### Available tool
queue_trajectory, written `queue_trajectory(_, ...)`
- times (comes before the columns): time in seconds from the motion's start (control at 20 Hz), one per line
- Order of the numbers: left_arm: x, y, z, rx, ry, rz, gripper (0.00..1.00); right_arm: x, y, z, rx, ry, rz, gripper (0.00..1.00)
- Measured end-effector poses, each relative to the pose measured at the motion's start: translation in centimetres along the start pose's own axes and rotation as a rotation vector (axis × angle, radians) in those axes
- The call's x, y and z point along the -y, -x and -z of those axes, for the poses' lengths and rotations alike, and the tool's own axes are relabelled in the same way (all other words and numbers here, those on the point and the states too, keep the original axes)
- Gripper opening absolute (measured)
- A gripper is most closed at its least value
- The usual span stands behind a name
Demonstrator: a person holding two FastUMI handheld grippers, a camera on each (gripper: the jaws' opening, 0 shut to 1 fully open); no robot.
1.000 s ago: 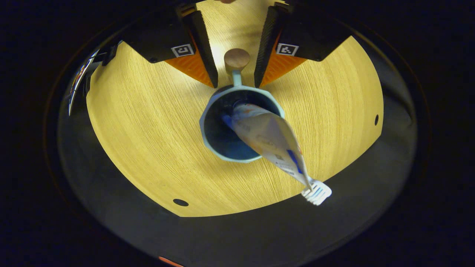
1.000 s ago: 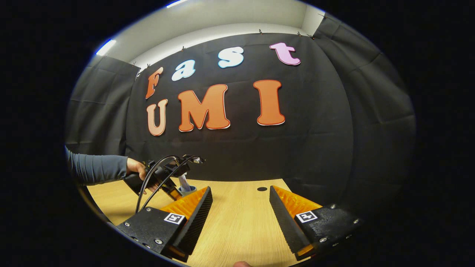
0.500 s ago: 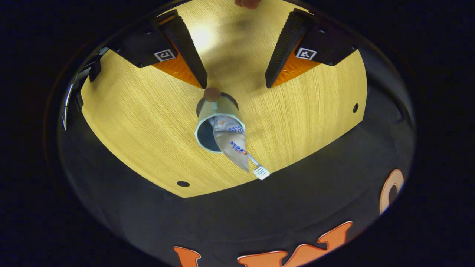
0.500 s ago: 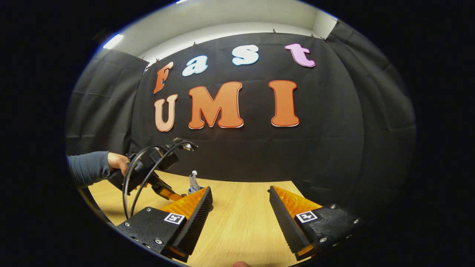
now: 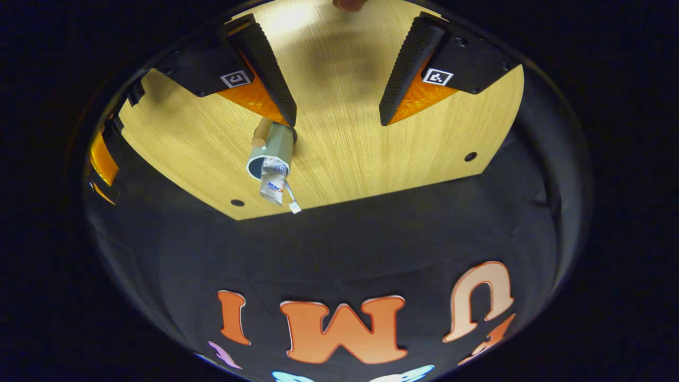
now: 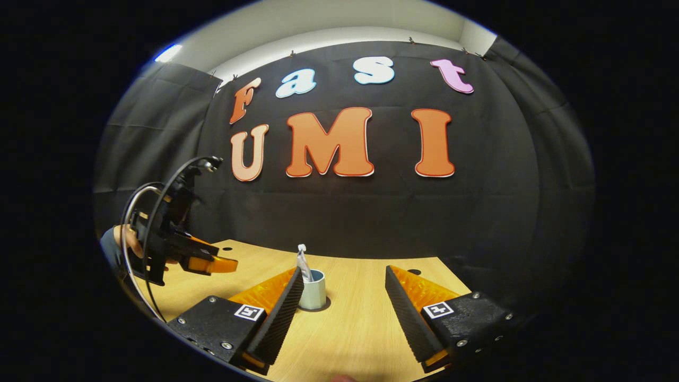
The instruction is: Put the toothbrush and toothpaste on the desktop into the cup, then pick up the cup and place it on the coaster on the desktop.
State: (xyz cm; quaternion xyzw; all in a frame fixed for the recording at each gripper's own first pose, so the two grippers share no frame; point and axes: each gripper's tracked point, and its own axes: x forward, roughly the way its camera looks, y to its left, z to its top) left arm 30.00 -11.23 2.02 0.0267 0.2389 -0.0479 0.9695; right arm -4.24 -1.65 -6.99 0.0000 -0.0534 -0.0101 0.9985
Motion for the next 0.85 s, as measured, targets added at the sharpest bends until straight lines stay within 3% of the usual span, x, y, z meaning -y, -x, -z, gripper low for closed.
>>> queue_trajectory(0.2,0.4,0.9,-0.2,0.196,0.019,-0.116,1.00,-2.1,-1.1,-0.8,0.025,0.002,-0.016,0.93)
queue_trajectory(0.45,-0.5,3.0,-1.1,0.408,0.064,-0.163,1.00,-3.4,-1.8,-1.4,0.076,-0.026,-0.029,0.93)
queue_trajectory(0.7,-0.3,5.1,-1.6,0.544,0.082,-0.211,1.00,-3.4,-1.8,-1.4,0.115,-0.020,-0.008,0.93)
queue_trajectory(0.85,0.8,7.5,-2.6,0.616,0.113,-0.190,1.00,-3.8,-1.8,-1.1,0.120,-0.013,-0.013,0.93)
